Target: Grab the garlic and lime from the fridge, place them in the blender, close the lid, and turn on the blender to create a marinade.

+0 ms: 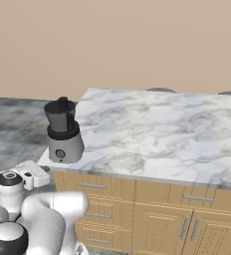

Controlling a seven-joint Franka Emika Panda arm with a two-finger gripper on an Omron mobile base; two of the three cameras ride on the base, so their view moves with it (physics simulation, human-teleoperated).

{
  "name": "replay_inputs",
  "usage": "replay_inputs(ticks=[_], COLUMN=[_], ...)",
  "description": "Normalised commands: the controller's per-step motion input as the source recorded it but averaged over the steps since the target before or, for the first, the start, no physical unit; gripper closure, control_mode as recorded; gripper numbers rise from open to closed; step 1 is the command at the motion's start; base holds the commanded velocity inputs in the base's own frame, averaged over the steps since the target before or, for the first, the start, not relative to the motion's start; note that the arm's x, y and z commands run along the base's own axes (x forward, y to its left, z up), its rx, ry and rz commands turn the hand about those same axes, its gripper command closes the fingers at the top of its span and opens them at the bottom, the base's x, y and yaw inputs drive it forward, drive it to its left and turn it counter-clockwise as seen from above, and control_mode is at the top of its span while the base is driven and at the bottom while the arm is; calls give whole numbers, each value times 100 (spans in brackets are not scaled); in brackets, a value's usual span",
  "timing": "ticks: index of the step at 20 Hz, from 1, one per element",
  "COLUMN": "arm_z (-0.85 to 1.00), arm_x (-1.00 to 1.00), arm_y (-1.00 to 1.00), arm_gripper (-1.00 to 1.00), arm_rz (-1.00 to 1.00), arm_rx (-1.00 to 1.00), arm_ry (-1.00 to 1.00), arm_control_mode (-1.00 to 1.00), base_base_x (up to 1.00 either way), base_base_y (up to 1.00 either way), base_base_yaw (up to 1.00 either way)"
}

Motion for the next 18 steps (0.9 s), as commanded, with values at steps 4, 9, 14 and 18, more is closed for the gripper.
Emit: replay_inputs(ticks=[4, 9, 14, 18], arm_z=[2, -3, -20, -30], arm_x=[38, 43, 33, 8], arm_y=[-39, -25, -52, -70], arm_gripper=[100, 100, 100, 100], arm_rz=[0, 4, 8, 10], arm_rx=[2, 0, 0, 0], arm_ry=[0, 0, 0, 0], arm_control_mode=[-100, -100, -100, -100], base_base_x=[0, 0, 0, 0], base_base_y=[0, 0, 0, 0], base_base_yaw=[0, 0, 0, 0])
